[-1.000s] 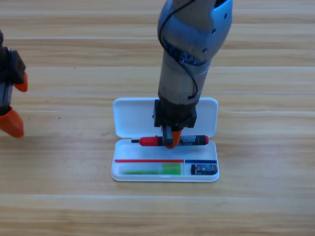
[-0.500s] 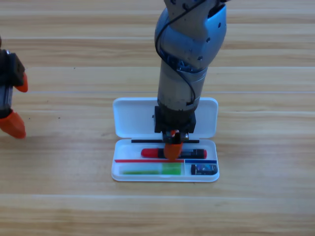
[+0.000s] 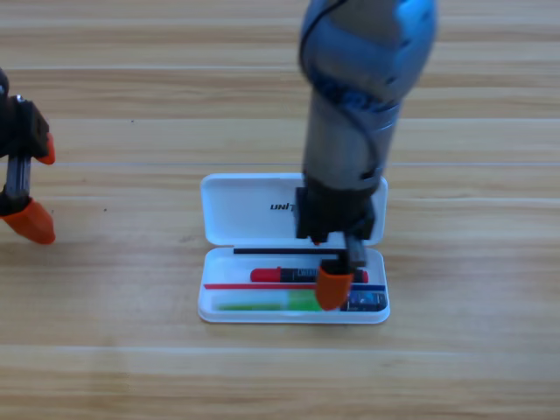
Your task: Clean up eraser and pencils
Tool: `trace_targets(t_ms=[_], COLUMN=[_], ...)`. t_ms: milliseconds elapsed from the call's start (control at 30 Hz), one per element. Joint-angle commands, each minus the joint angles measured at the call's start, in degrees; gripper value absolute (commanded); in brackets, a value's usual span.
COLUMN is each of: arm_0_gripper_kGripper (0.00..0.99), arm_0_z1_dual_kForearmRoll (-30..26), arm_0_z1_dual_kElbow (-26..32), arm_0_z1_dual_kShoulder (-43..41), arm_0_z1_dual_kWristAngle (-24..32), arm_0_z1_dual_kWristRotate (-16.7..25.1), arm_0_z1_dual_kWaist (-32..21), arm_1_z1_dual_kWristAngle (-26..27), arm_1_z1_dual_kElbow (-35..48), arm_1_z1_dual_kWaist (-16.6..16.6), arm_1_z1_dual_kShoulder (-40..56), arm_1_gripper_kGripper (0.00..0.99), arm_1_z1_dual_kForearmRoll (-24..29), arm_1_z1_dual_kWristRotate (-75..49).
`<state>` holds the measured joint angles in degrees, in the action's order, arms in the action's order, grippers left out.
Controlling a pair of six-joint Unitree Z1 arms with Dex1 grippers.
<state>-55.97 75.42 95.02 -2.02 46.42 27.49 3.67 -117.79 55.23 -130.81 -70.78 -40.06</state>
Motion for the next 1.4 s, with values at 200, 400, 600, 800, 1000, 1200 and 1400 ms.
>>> trace_targets(t_ms=[200, 400, 600, 800, 1000, 1200, 1400], arm_0_gripper_kGripper=[0.990, 0.990, 0.990, 0.989, 0.923, 0.753, 0.359], arm_0_z1_dual_kForearmRoll=[5.3, 11.1, 16.9, 24.9, 28.8, 29.2, 30.6], arm_0_z1_dual_kElbow=[-1.2, -1.7, -0.5, -1.1, -1.0, 1.2, 1.9], arm_0_z1_dual_kShoulder=[0.8, 4.3, 9.4, 14.0, 17.7, 21.0, 21.7], arm_0_z1_dual_kWristAngle=[3.5, 5.6, 9.0, 14.2, 15.2, 14.6, 14.9], arm_0_z1_dual_kWristRotate=[0.5, 1.4, 1.9, 2.1, 1.8, 1.2, 1.3], arm_0_z1_dual_kWaist=[-7.6, -10.4, -10.9, -10.9, -10.8, -10.3, -9.8], arm_1_z1_dual_kWristAngle=[15.4, 16.3, 17.6, 17.8, 19.0, 20.2, 20.8], arm_1_z1_dual_kElbow=[17.4, 26.8, 29.3, 34.8, 36.1, 36.5, 36.9], arm_1_z1_dual_kWaist=[-0.3, -2.0, -2.0, -2.0, -2.1, -2.1, -2.1], arm_1_z1_dual_kShoulder=[32.9, 43.4, 44.7, 50.1, 50.4, 49.9, 49.8], arm_1_gripper_kGripper=[0.916, 0.917, 0.919, 0.931, 0.931, 0.931, 0.931], arm_1_z1_dual_kForearmRoll=[-1.2, 8.8, 12.8, 19.5, 19.5, 19.7, 19.7], arm_1_z1_dual_kWristRotate=[1.2, 7.4, 12.9, 16.8, 16.7, 16.6, 16.6])
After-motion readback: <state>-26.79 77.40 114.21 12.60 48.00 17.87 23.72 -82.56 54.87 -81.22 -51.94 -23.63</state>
